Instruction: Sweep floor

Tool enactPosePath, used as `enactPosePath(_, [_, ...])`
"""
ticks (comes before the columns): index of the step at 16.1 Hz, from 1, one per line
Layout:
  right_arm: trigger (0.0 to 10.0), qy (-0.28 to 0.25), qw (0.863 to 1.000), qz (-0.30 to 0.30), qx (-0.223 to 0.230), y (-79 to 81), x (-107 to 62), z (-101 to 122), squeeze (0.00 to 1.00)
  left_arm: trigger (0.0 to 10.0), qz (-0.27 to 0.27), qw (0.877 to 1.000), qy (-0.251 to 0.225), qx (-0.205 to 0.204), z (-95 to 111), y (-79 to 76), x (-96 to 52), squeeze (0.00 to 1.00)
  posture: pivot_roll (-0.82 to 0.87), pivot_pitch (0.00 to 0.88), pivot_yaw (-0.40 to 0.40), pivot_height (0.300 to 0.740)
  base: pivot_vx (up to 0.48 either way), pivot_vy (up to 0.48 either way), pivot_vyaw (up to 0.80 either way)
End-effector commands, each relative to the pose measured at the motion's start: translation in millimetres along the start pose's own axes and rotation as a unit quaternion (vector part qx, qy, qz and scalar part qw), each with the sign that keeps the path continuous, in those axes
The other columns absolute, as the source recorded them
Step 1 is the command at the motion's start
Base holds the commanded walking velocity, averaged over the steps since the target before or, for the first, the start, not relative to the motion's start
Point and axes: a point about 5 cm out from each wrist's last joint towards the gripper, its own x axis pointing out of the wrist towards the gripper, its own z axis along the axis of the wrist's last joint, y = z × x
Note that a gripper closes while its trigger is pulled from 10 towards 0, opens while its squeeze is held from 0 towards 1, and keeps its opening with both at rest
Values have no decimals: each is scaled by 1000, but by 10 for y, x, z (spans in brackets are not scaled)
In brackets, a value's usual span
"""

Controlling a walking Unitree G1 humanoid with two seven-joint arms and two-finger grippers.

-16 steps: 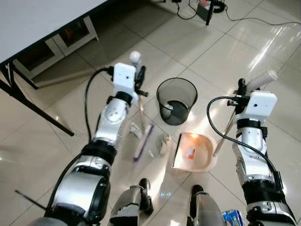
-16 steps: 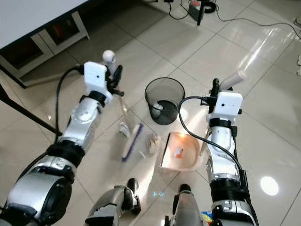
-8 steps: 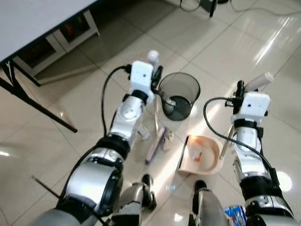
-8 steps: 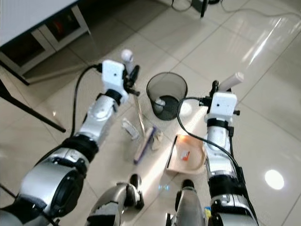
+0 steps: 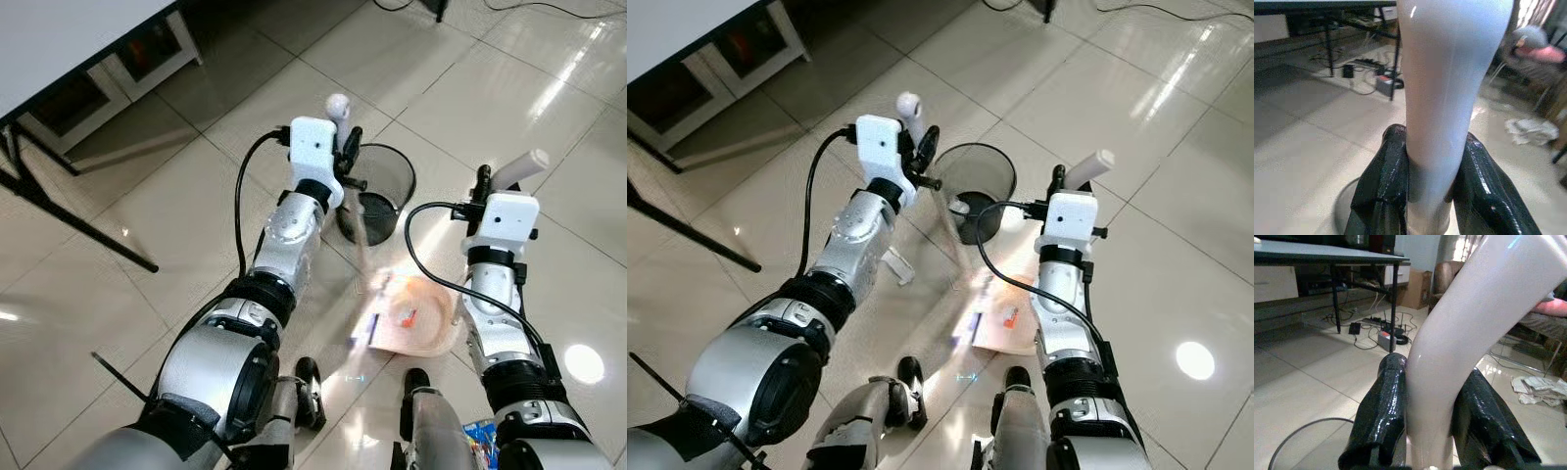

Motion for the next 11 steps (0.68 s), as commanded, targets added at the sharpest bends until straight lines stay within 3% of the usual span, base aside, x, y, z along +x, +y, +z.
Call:
enactPosePath(1, [10000,33,999,16,10,115,-117,-112,0,10000,-52,997,-23,-51,76,-299,78,0,76,367,177,740,0,0,0])
enactPosePath(4, [10000,34,999,15,11,114,-116,-127,0,10000,-136,987,-25,-85,106,-493,85,0,74,353,175,740,0,0,0])
enactPosePath(7, [10000,38,999,1,14,39,-108,-151,0,10000,-210,976,-36,-36,203,-431,59,0,78,336,175,740,0,0,0])
enactPosePath(9, [10000,38,999,-16,15,-54,-86,-166,0,10000,-257,964,-50,53,334,-194,-2,0,88,305,180,740,0,0,0])
enactPosePath(11, [10000,39,999,-29,17,-119,-70,-178,0,10000,-271,958,-45,78,432,89,-74,0,91,291,186,740,0,0,0])
